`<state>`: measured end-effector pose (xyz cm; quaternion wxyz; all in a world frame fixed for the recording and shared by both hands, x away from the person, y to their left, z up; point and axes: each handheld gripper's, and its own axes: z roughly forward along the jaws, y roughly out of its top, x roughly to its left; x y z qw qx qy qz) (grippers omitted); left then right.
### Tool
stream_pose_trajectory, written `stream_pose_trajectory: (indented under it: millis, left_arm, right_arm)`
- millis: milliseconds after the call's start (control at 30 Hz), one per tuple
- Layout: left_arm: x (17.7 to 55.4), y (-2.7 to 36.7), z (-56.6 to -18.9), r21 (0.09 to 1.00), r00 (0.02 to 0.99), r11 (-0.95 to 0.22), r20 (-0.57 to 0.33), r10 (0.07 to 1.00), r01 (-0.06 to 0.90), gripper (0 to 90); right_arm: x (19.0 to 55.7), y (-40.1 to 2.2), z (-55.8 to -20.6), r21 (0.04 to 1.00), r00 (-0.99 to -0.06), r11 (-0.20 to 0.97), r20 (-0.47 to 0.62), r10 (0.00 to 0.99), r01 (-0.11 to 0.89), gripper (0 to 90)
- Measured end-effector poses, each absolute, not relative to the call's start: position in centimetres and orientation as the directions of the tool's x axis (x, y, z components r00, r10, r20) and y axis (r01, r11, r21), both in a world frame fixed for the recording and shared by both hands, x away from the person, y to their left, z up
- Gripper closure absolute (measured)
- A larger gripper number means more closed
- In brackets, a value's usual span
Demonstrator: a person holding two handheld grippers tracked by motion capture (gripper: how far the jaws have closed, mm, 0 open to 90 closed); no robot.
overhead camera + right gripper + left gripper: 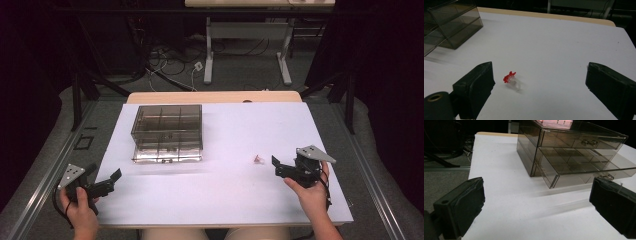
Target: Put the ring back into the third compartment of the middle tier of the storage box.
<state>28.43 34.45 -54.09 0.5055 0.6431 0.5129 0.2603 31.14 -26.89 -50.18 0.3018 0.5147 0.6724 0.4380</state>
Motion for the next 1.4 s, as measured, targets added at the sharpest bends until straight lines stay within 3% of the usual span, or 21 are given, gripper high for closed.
stream_pose_trajectory:
  millis: [167, 400, 433, 633, 1400]
  left_arm:
    - [28.4, 34.5, -54.1, 0.917, 0.337, 0.04, -0.187, 0.923, 0.397, 0.4]
    - [28.5, 34.4, -54.1, 0.916, 0.343, 0.035, -0.185, 0.921, 0.4, 0.4]
    - [28.5, 34.3, -54.1, 0.917, 0.348, 0.031, -0.183, 0.92, 0.399, 0.4]
    - [28.5, 34.3, -54.1, 0.916, 0.35, 0.029, -0.182, 0.919, 0.4, 0.4]
    - [28.6, 34.3, -54.1, 0.914, 0.352, 0.028, -0.183, 0.918, 0.404, 0.4]
  right_arm:
    - [32.1, -25.9, -50.1, 0.889, -0.313, 0.113, 0.035, 0.949, 0.443, 14.5]
    - [33.2, -25.1, -50.0, 0.87, -0.344, 0.16, 0.012, 0.939, 0.467, 16.6]
    - [33.4, -24.8, -50.0, 0.869, -0.353, 0.163, 0.014, 0.935, 0.467, 21.8]
    - [34.3, -24.0, -50.0, 0.857, -0.4, 0.204, 0.003, 0.916, 0.473, 32.3]
    - [36.9, -22.3, -50.5, 0.824, -0.466, 0.244, 0.027, 0.884, 0.512, 36.6]
